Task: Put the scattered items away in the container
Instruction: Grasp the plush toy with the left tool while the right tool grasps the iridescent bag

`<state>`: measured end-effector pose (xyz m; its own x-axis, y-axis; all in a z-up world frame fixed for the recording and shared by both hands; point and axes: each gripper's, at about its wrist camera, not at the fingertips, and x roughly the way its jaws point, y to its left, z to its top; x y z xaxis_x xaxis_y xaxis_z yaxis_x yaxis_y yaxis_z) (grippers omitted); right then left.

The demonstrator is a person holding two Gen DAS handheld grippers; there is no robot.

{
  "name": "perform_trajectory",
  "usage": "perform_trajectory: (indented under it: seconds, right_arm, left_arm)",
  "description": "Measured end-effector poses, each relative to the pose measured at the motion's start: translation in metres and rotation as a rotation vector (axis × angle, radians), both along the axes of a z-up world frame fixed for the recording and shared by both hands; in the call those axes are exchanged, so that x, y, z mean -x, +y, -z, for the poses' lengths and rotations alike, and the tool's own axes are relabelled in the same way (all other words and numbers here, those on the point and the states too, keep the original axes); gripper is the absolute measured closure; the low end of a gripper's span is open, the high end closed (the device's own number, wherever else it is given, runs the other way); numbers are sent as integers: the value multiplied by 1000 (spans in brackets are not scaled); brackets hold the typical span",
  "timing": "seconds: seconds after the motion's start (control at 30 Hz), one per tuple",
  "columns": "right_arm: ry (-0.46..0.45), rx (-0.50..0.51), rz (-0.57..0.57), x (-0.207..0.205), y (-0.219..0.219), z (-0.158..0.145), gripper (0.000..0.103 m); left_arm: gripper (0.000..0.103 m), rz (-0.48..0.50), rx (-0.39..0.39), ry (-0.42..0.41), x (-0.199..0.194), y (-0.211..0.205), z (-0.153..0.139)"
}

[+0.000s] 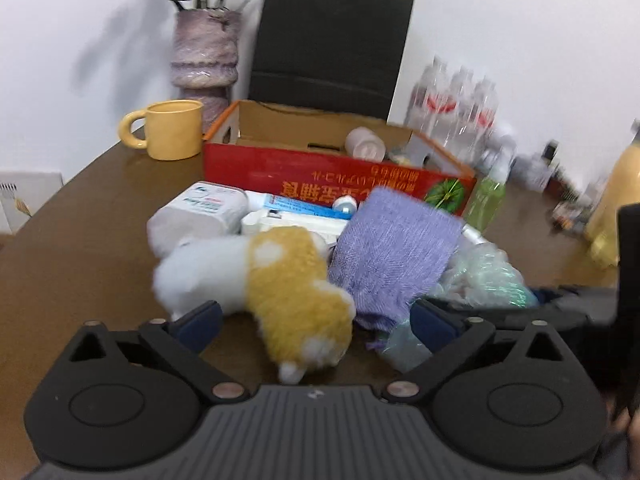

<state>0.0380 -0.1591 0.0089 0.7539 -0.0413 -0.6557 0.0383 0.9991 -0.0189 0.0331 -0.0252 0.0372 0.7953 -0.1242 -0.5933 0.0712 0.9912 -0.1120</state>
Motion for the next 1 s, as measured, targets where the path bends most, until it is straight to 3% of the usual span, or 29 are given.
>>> perform_trajectory:
  seconds: [0.1,0.13,0.17,0.27,0.43,0.5,0.57,0.6,0.63,0.7,0.8,0.87,0.93,0.97,1.0]
  right_arm:
    - [-5,-41,23,6,-11,7,60]
    - [-4,-38,22,10,-14,7,72]
    - [-4,-37,21,14,-16,7,73]
    - [-9,-52,11,25,-25,8,78]
    - [31,-64,-37,50,-34,-1,78]
    - [80,-42,-111,67,-32,-5,71]
    - [105,5,-135,86,-32,-11,46]
    - [98,22,-125,95,-33,-15,27]
    - [82,28,-107,101,-35,-21,16]
    - [49,34,-78,112,-38,-33,16]
    - [-20,73,-74,121,-32,-53,15]
    - [-62,94,-89,122,-26,-60,11]
    - [-50,102,-95,115,-22,-53,12]
    - [-35,106,-94,112,-18,-46,16]
    - [-11,104,-99,107,-14,-38,19]
  left_arm:
    - [21,-5,-14,58,-20,-10,12]
    - [37,-13,6,68,-23,-7,15]
    - [49,-20,26,78,-25,-4,19]
    - [52,-18,111,87,-20,12,21]
    - [54,68,55,89,27,24,10]
    - [50,116,68,117,51,31,9]
    - [45,123,79,120,66,33,5]
    - [37,119,84,113,72,33,3]
    - [22,115,85,105,77,32,0]
    - [11,95,39,72,76,22,-3]
    - [11,73,-21,77,68,10,-1]
    - [18,64,-22,101,62,7,5]
    - [41,50,-7,127,57,8,12]
    - [49,47,19,128,57,11,15]
    - [49,45,42,130,57,14,17]
